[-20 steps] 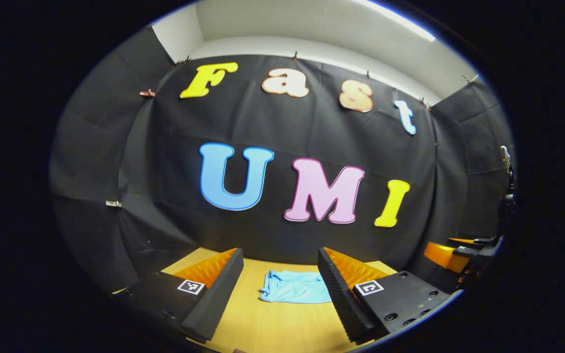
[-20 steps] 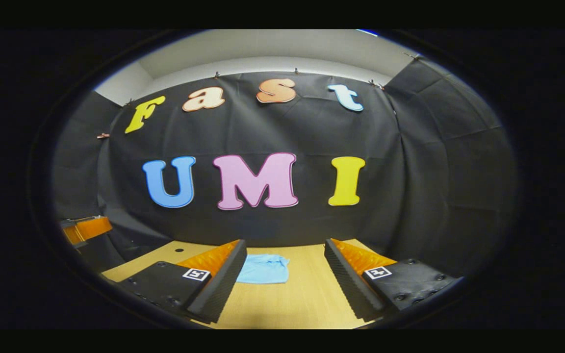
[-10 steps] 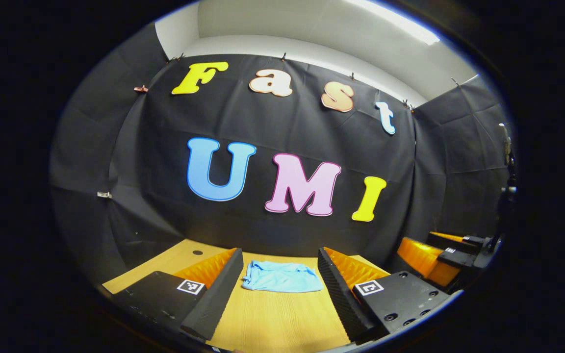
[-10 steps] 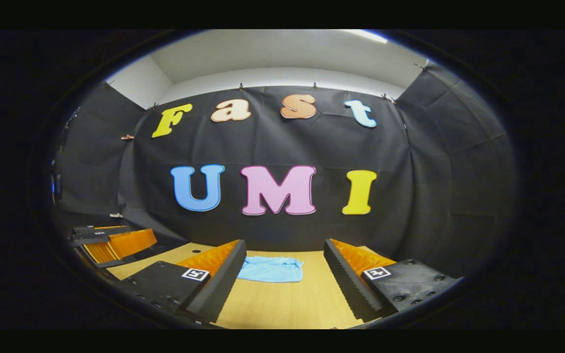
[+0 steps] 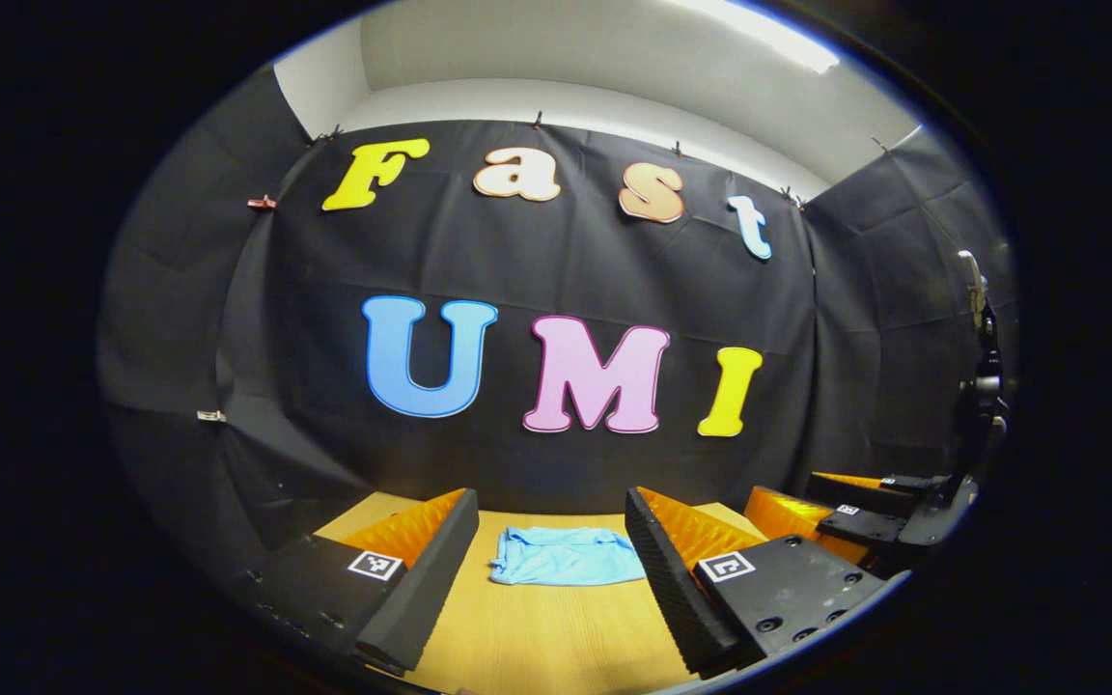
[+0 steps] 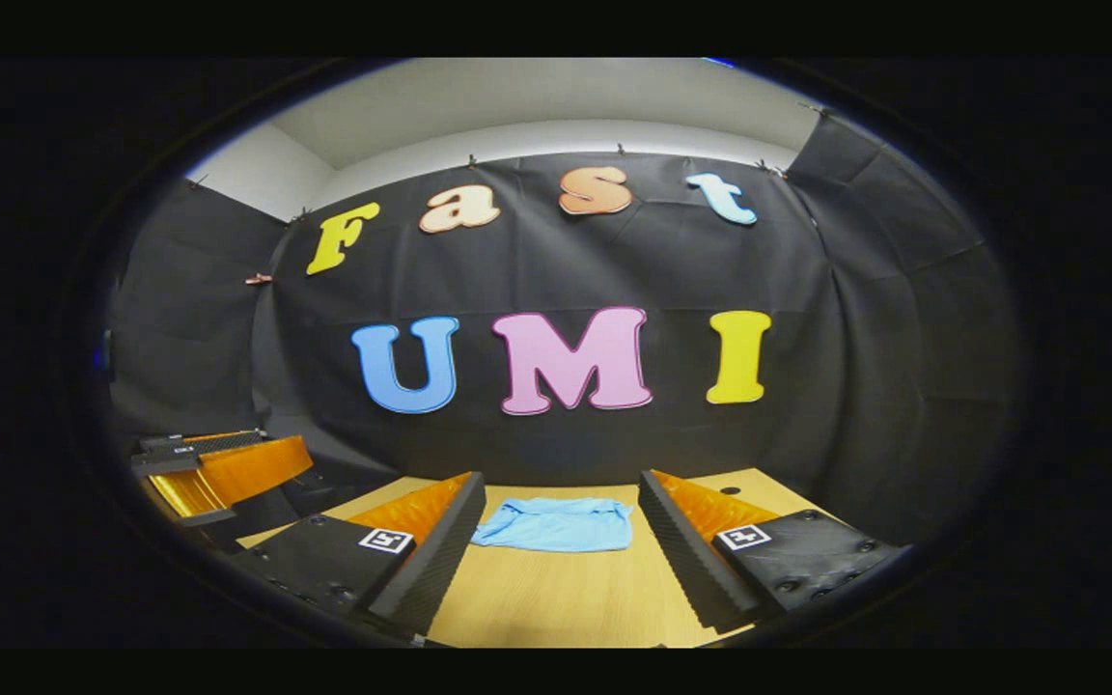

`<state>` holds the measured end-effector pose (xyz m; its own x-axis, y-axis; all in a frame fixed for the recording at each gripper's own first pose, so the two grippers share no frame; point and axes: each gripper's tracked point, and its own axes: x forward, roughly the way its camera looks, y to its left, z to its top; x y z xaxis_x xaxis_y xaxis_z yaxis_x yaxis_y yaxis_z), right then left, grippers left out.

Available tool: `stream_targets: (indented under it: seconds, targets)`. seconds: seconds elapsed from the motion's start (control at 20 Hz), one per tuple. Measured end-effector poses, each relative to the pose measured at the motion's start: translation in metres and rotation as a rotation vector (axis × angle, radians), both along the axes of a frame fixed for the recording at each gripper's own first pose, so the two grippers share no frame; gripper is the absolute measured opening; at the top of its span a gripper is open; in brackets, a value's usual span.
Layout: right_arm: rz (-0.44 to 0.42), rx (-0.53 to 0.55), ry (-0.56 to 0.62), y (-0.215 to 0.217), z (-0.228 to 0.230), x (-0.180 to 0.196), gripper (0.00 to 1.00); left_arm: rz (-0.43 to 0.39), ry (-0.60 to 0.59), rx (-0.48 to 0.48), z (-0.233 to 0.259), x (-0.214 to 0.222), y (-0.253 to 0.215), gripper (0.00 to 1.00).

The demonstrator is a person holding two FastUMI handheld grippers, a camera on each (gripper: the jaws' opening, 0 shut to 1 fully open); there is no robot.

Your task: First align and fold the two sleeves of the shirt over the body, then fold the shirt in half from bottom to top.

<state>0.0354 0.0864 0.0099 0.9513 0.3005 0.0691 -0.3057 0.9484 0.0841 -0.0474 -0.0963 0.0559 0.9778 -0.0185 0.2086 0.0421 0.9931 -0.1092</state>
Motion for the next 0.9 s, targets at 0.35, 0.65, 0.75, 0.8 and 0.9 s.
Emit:
stream_targets:
  seconds: [0.35, 0.65, 0.75, 0.8, 0.9]
  targets:
    - [0.068, -0.023, 0.015, 0.018, -0.003, 0.017, 0.98, 0.072, -0.004, 0.028, 0.001, 0.003, 0.012, 0.96]
    - [0.08, -0.026, 0.006, 0.022, -0.001, 0.02, 0.98, 0.064, 0.006, 0.051, -0.004, -0.002, 0.003, 0.96]
    - [0.084, -0.03, 0.008, 0.023, -0.001, 0.019, 0.92, 0.059, 0.01, 0.049, -0.006, -0.005, 0.001, 0.96]
    - [0.085, -0.029, 0.01, 0.024, -0.002, 0.018, 0.92, 0.06, 0.012, 0.05, -0.007, -0.007, 0.001, 0.95]
    - [0.092, -0.02, 0.019, 0.026, -0.004, 0.016, 0.98, 0.069, 0.02, 0.054, -0.01, -0.01, 0.005, 0.96]
